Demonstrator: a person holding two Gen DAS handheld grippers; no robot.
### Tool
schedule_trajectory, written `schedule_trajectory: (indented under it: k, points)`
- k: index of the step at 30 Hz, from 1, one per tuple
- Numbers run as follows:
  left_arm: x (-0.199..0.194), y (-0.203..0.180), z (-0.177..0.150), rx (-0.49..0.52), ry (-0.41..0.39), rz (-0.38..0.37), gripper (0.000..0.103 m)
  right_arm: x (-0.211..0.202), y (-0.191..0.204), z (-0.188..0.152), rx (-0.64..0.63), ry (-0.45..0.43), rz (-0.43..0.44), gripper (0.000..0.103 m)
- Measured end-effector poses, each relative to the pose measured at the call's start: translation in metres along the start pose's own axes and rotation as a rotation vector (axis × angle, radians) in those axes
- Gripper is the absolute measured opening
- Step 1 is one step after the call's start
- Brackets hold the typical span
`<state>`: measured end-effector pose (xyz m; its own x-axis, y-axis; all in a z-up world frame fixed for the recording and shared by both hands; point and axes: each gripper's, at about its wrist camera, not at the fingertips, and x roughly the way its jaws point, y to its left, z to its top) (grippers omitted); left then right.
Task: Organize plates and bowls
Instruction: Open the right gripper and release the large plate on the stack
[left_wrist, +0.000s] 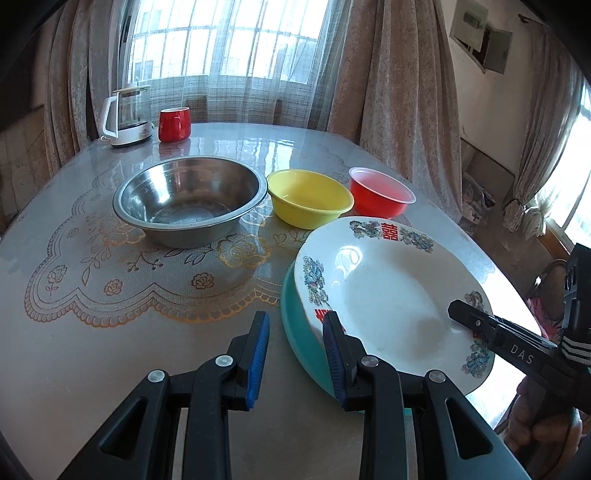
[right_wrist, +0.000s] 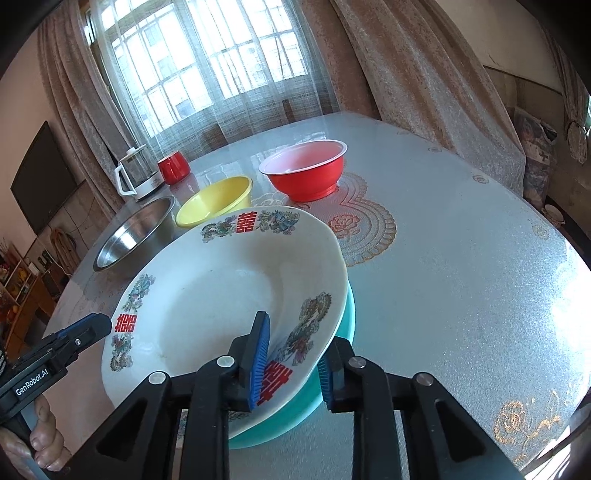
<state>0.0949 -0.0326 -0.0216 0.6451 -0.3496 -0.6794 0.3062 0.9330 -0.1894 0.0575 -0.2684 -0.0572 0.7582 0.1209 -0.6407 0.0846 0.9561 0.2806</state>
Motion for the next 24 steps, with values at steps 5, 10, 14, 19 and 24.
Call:
schedule_trajectory:
  k: [5, 10, 14, 19, 24]
  points:
    - [-0.003, 0.006, 0.0, -0.029, 0.008, -0.013, 0.032, 0.0, -0.002, 0.0, -0.001, 0.017, 0.033, 0.024]
    - [-0.004, 0.016, -0.001, -0.046, 0.022, 0.028, 0.031, 0.001, -0.003, 0.0, 0.003, 0.033, 0.047, 0.025]
    - [-0.004, 0.03, -0.005, -0.067, 0.045, 0.055, 0.031, -0.003, -0.008, 0.003, 0.025, 0.028, 0.041, 0.03]
    - [-0.007, 0.053, -0.011, -0.11, 0.053, 0.083, 0.031, -0.017, -0.016, 0.01, 0.065, -0.024, 0.004, 0.033]
    - [-0.008, 0.08, -0.011, -0.169, 0.061, 0.126, 0.031, -0.03, -0.008, 0.027, 0.068, -0.09, -0.01, 0.034]
